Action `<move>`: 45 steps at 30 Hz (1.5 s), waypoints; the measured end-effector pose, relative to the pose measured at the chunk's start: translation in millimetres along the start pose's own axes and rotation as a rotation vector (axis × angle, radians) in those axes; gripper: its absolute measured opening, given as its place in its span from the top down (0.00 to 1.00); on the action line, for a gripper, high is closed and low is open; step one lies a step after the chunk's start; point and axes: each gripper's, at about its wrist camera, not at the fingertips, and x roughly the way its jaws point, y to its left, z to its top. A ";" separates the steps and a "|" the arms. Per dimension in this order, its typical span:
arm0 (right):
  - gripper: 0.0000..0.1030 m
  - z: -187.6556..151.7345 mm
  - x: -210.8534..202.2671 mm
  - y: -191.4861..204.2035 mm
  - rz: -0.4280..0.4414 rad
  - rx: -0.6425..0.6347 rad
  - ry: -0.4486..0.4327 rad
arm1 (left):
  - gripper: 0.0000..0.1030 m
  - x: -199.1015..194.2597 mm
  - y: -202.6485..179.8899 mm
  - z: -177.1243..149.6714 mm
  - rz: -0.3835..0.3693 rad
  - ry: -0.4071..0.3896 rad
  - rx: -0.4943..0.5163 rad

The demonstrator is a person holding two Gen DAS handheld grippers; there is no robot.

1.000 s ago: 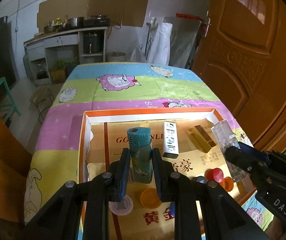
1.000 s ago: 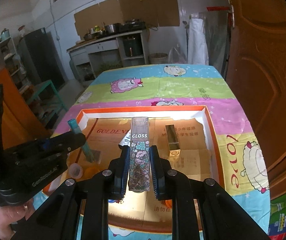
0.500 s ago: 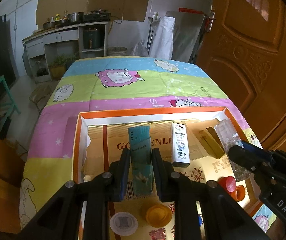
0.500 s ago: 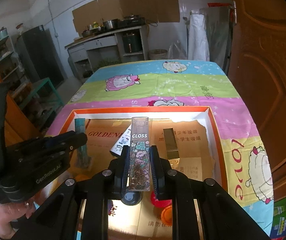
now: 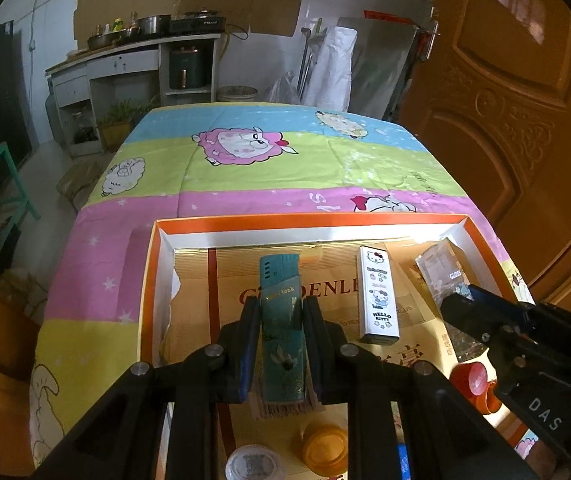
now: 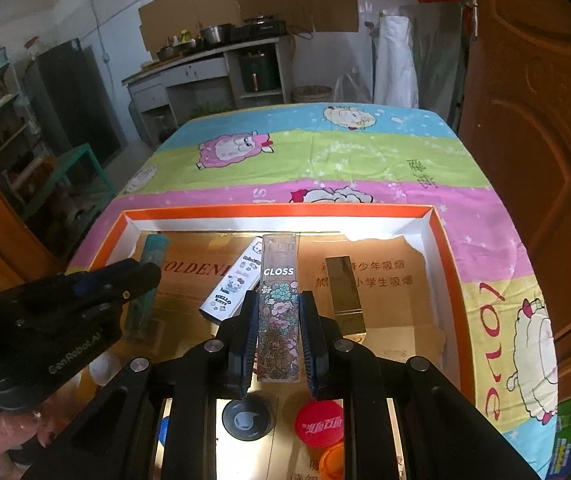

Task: Organize rigid objects
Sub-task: 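Carry the teal lighter with the left gripper while the right gripper carries the GLOSS tube into the box, then open the left gripper in the box while the right gripper releases the GLOSS tube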

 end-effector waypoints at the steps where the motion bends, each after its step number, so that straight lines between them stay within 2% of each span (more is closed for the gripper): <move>1: 0.80 0.0 1.5 0.2 0.001 0.000 0.002 | 0.78 0.7 0.5 -0.1 0.000 0.001 -0.001; 16: 0.80 -0.9 17.9 -0.6 -0.008 0.004 0.040 | 0.78 15.2 0.5 0.9 0.004 0.048 0.002; 32: 0.80 -1.3 31.3 0.5 -0.027 -0.009 0.077 | 0.78 18.0 -0.8 -0.1 0.008 0.054 0.007; 37: 0.79 -2.0 29.6 0.2 -0.010 -0.004 0.064 | 0.78 18.7 0.1 -0.1 0.018 0.051 0.006; 40: 0.77 -2.1 28.0 0.7 -0.017 -0.008 0.056 | 0.78 19.0 1.7 0.5 0.018 0.051 0.000; 42: 0.72 -1.8 27.2 1.7 -0.023 -0.012 0.055 | 0.78 19.9 1.4 0.8 0.021 0.056 0.001; 44: 0.62 -1.8 26.7 3.2 -0.030 -0.020 0.055 | 0.78 21.5 0.6 0.8 0.029 0.065 0.005; 45: 0.62 -1.8 26.4 3.6 -0.033 -0.023 0.056 | 0.78 21.4 0.7 0.8 0.028 0.066 0.006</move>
